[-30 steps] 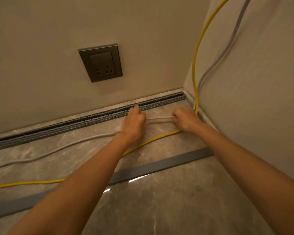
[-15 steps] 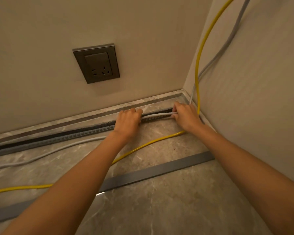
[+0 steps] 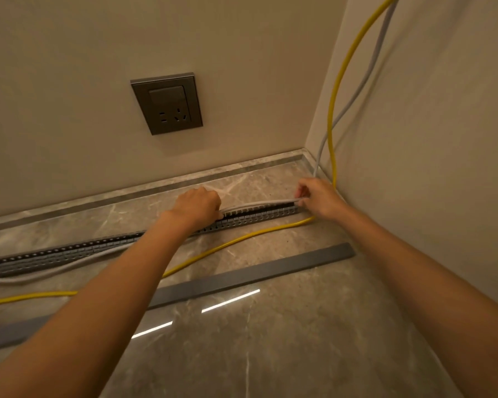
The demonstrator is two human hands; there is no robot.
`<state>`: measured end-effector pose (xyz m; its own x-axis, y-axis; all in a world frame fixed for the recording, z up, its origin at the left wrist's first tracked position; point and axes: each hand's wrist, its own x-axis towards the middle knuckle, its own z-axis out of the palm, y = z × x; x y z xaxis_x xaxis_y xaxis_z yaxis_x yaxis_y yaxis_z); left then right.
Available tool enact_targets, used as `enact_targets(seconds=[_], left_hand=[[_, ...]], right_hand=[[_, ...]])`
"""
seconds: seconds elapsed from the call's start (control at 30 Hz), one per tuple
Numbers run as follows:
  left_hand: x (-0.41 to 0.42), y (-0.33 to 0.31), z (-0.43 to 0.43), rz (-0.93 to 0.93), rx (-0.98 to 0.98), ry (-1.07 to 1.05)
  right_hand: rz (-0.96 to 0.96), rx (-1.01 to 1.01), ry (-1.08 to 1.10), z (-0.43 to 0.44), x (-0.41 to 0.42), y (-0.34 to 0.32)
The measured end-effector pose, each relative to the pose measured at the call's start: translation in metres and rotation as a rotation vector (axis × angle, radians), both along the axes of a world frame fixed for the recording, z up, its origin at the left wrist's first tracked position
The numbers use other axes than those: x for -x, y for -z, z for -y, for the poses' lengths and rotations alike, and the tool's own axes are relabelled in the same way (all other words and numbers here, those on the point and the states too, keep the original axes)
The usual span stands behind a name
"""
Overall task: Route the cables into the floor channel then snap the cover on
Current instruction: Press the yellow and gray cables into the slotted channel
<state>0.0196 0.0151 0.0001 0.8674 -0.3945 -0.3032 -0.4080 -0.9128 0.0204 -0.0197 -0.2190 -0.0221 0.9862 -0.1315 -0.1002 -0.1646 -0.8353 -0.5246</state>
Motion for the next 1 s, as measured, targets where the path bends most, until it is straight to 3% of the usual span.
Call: enact_targets(seconds=[0.13, 0.27, 0.43, 0.57, 0.77, 1.0], left_hand=[[0.002, -0.005, 0.001, -0.081, -0.074, -0.059], [0.013, -0.009, 0.013, 0.063, -0.133, -0.005], [0.029, 0.007, 0.025, 0.178, 0.012, 0.277], [0.035, 0.010, 0.024, 0.224, 0.063, 0.302], [0.040, 0.008, 0.033, 0.203, 0.071, 0.208], [0.046, 0.013, 0.029, 0.203, 0.168, -0.029]], right_hand=[[0.018, 0.043, -0.011, 0.003, 0.002, 0.007], [0.048, 0.044, 0.009, 0.003, 0.004, 0.010], [0.009, 0.034, -0.039, 0.004, 0.008, 0.009], [0.006, 0.046, -0.039, 0.002, 0.014, 0.011], [0.062, 0.163, -0.026, -0.010, 0.019, 0.017], [0.025, 0.055, -0.064, -0.005, 0.033, 0.010]])
